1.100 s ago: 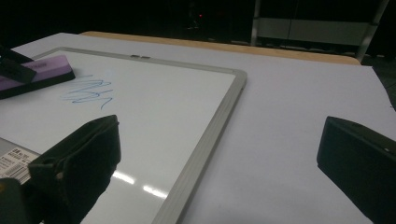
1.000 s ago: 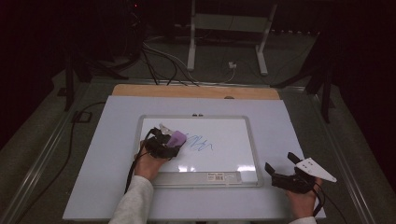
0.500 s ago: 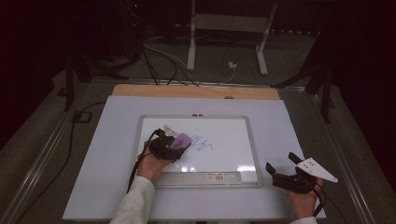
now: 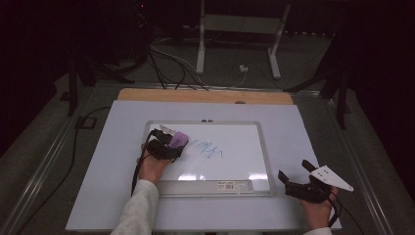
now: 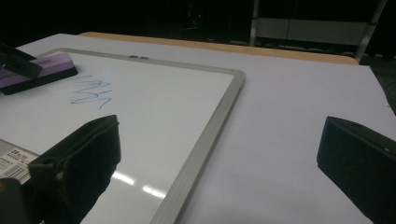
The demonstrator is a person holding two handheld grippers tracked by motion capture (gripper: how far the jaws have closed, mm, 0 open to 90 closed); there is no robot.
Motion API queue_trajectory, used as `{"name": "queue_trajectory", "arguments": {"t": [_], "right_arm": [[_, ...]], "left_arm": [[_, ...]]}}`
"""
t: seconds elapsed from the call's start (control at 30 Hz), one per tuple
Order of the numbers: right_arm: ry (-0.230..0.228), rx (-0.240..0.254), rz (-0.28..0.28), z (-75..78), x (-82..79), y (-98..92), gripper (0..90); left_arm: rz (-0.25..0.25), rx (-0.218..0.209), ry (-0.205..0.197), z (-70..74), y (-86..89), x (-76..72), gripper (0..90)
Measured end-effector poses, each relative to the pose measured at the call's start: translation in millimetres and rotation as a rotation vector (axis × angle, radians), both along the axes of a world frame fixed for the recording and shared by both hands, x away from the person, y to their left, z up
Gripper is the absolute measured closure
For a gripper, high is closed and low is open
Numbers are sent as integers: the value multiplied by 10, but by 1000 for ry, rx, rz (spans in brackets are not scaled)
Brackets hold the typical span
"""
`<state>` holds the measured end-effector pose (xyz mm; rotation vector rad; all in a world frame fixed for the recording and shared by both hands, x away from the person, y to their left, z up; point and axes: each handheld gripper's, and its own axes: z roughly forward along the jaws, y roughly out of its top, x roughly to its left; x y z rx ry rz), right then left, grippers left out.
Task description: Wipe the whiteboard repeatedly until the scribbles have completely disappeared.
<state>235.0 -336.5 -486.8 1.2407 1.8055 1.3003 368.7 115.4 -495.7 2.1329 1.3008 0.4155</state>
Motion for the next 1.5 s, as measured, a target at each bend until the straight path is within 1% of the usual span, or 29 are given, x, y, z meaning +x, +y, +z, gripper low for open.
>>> {"name": "queue_trajectory", "arguments": {"t": [0.17,0.23,0.4,0.47,0.57,0.63,0.67,0.7,0.77,0.9,0.97,1.03,1.13,1.23,1.27,1.33,1.4,1.5], "right_arm": [[1,0,1,0,0,4,2],[0,0,1,1,-1,3,2],[-1,1,1,1,-1,0,2],[-2,0,2,2,-2,3,2],[-2,-1,3,3,-3,8,2],[-2,0,2,2,-3,4,2],[-3,0,1,3,-2,0,3],[-4,0,1,3,-3,-3,2],[-5,1,-1,5,-5,-9,2],[-8,3,-2,8,-9,-18,2],[-5,3,-2,6,-8,-23,2],[-5,5,-2,6,-8,-22,2],[-3,3,-2,4,-6,-18,2],[0,2,0,2,-4,-9,2],[0,2,0,1,-4,-7,2],[2,0,1,-1,-1,-4,2],[2,-1,1,-2,1,-2,2],[1,-1,2,-1,0,0,2]], "left_arm": [[-73,-11,2,-4,-169,-62,421],[-103,-5,0,-2,-248,-97,421],[-190,2,-5,7,-460,-235,421],[-219,-14,8,6,-527,-272,421],[-282,-39,18,-1,-663,-340,421],[-321,-42,19,-1,-750,-378,421],[-329,-31,13,3,-783,-391,421],[-327,-24,12,8,-800,-391,421],[-315,-27,14,7,-794,-366,421],[-246,-18,10,7,-686,-278,421],[-211,-4,11,14,-596,-228,421],[-171,8,7,17,-502,-179,421],[-96,11,7,15,-347,-95,421],[-21,8,5,9,-218,-12,421],[6,-6,10,4,-179,23,421],[29,-28,21,-4,-153,69,421],[35,-24,24,-1,-171,105,421],[27,-21,29,3,-238,133,421]]}}
